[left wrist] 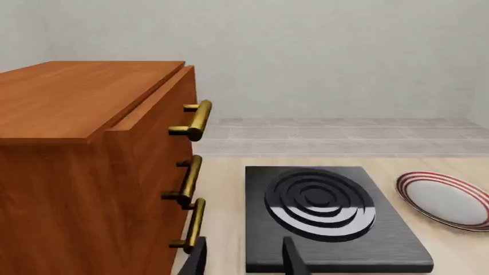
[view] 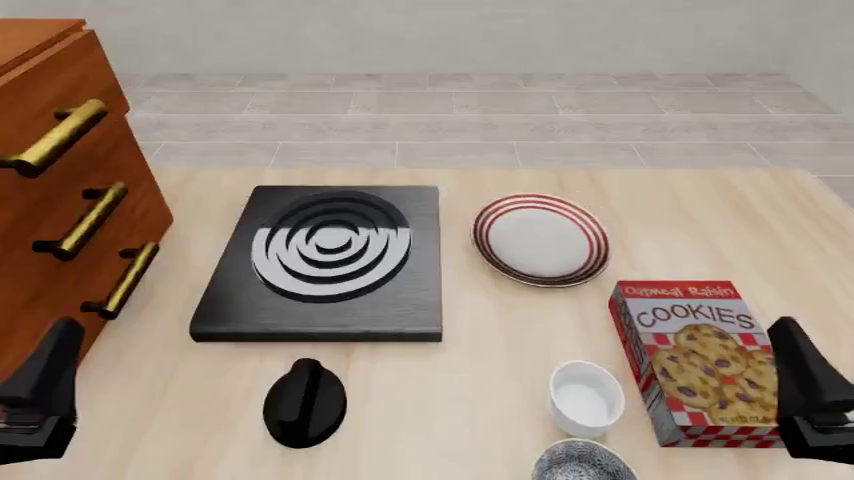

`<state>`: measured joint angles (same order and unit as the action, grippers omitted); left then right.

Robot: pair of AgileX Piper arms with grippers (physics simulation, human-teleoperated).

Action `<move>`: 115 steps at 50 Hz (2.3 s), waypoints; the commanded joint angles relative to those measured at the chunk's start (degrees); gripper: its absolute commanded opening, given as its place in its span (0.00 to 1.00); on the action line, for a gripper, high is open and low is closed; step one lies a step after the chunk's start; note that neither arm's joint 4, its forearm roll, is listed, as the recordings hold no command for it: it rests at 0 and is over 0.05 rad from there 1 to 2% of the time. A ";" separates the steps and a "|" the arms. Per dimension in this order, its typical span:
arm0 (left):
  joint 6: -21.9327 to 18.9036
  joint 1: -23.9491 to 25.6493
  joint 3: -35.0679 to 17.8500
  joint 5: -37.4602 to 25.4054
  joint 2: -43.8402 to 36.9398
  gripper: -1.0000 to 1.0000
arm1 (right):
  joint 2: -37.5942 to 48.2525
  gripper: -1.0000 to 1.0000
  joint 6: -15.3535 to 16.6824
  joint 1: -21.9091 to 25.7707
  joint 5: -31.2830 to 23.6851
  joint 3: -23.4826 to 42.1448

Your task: Pick the akita bowl next to the ramekin and place it on the plate.

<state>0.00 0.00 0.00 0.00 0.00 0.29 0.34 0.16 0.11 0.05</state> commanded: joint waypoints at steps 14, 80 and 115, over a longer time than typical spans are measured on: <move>0.00 0.00 0.00 0.00 0.00 1.00 | -0.10 1.00 1.46 0.70 -1.29 2.32; 0.00 0.00 0.00 0.00 0.00 1.00 | 41.23 1.00 12.71 20.31 -45.22 70.20; 0.00 0.00 0.00 0.00 0.00 1.00 | 53.08 1.00 -0.96 26.10 -66.08 85.45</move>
<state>0.00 0.00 0.00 0.00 0.00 51.68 2.18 25.04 -61.51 83.88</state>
